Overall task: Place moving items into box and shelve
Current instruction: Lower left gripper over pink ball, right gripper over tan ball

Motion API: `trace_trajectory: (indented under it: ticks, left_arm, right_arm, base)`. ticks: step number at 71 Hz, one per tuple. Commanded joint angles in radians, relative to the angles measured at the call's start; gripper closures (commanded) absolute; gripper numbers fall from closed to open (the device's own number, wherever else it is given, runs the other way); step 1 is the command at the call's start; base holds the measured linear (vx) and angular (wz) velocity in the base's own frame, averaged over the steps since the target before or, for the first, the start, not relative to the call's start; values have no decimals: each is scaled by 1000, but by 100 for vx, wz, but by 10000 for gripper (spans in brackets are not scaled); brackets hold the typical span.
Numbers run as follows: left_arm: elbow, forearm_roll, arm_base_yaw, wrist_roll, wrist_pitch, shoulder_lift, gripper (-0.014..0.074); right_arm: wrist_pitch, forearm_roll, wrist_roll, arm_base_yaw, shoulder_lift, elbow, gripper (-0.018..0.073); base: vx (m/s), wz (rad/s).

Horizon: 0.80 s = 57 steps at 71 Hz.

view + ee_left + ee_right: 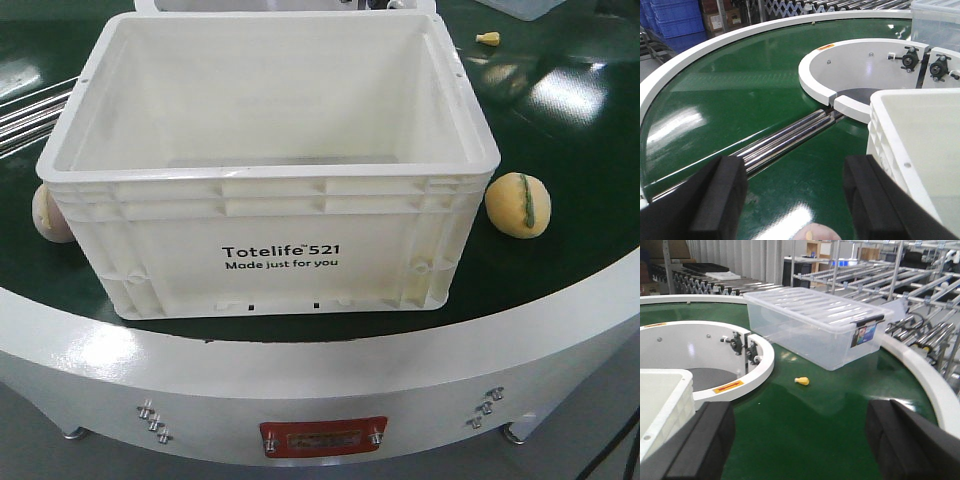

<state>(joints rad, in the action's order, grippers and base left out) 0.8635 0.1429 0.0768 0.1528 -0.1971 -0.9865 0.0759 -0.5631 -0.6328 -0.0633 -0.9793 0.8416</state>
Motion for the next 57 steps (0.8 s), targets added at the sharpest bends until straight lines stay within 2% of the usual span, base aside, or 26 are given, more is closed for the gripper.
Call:
trace_trajectory:
  ticks: [1, 11, 24, 34, 57]
  left_arm:
    - [69, 1, 0, 48, 84, -30, 59]
    - [156, 1, 0, 60, 56, -135, 78]
    - [242, 1, 0, 60, 25, -266, 114]
    - [246, 1, 0, 60, 15, -348, 121]
    - [246, 1, 0, 60, 3, -454, 121]
  right_arm:
    - [-19, -36, 6, 0, -37, 83, -15]
    - [80, -44, 6, 0, -159, 213, -15]
    - [97, -44, 6, -1, -316, 315, -15]
    - [106, -44, 6, -1, -413, 321, -15]
    - [227, -43, 5, -1, -606, 321, -15]
  base:
    - [0, 0]
    - [0, 0]
    - [0, 0]
    - [0, 0]
    - [0, 0]
